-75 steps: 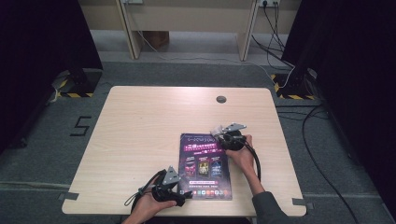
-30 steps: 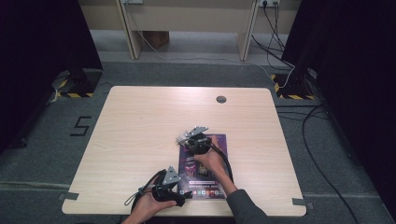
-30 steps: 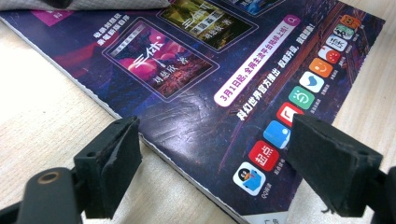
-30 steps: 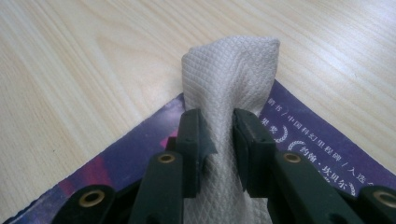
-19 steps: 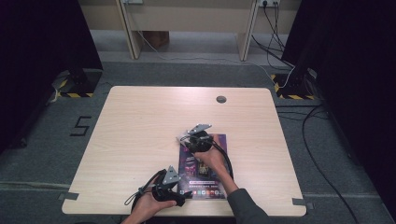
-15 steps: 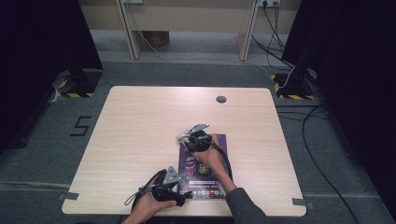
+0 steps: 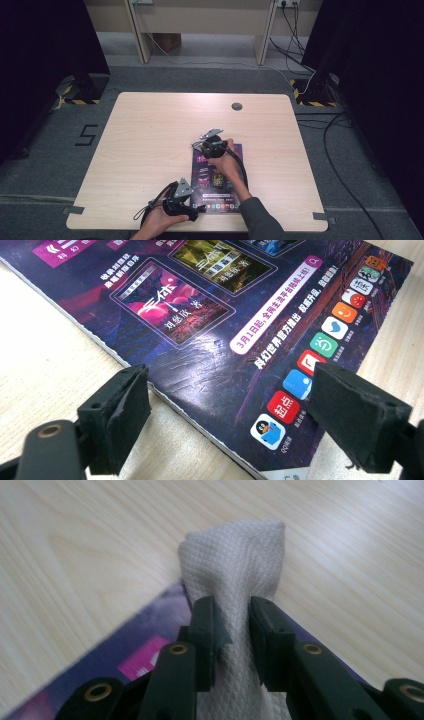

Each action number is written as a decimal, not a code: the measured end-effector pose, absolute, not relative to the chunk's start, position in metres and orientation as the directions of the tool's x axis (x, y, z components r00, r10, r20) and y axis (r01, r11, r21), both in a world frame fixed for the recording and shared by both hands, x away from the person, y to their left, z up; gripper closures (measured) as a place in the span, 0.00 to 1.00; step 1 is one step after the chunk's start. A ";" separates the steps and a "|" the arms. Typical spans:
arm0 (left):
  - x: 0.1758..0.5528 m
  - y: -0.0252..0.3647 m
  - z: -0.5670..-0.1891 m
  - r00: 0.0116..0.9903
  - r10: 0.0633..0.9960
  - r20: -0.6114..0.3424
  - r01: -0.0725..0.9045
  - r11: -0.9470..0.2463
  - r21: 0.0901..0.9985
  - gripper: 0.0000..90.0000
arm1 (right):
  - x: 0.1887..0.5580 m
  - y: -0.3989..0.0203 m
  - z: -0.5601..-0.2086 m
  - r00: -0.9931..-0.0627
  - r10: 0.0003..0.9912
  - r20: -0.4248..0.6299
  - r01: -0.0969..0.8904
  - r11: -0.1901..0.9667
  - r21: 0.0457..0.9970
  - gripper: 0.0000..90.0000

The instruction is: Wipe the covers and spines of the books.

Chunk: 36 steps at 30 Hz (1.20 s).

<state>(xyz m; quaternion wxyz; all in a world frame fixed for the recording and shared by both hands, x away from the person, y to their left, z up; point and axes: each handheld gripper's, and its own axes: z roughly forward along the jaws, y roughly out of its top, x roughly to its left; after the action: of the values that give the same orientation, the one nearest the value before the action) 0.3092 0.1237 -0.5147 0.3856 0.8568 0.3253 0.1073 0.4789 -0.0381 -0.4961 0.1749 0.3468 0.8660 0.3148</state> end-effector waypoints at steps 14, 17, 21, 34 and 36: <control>0.309 0.124 -0.515 0.762 0.644 -0.072 0.480 -0.485 0.731 0.17 | 0.475 -0.101 -0.497 -0.627 0.779 -0.024 0.556 0.469 0.687 0.82; 0.309 0.124 -0.515 0.762 0.644 -0.073 0.480 -0.485 0.731 0.17 | 0.475 -0.097 -0.497 -0.632 0.774 -0.041 0.548 0.484 0.682 0.83; 0.310 0.124 -0.515 0.763 0.643 -0.072 0.479 -0.487 0.730 0.17 | 0.473 -0.092 -0.497 -0.646 0.763 -0.038 0.541 0.492 0.682 0.83; 0.309 0.124 -0.515 0.764 0.642 -0.067 0.476 -0.489 0.731 0.17 | 0.466 -0.029 -0.498 -0.731 0.682 -0.031 0.480 0.545 0.687 0.83; 0.309 0.124 -0.515 0.764 0.642 -0.066 0.475 -0.490 0.731 0.17 | 0.468 -0.022 -0.497 -0.733 0.678 -0.046 0.475 0.559 0.680 0.83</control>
<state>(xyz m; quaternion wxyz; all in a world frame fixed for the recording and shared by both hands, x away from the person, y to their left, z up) 0.3090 0.1236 -0.5147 0.3855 0.8563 0.3263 0.1083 0.4677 -0.0221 -0.4974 0.1529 0.3315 0.8696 0.3324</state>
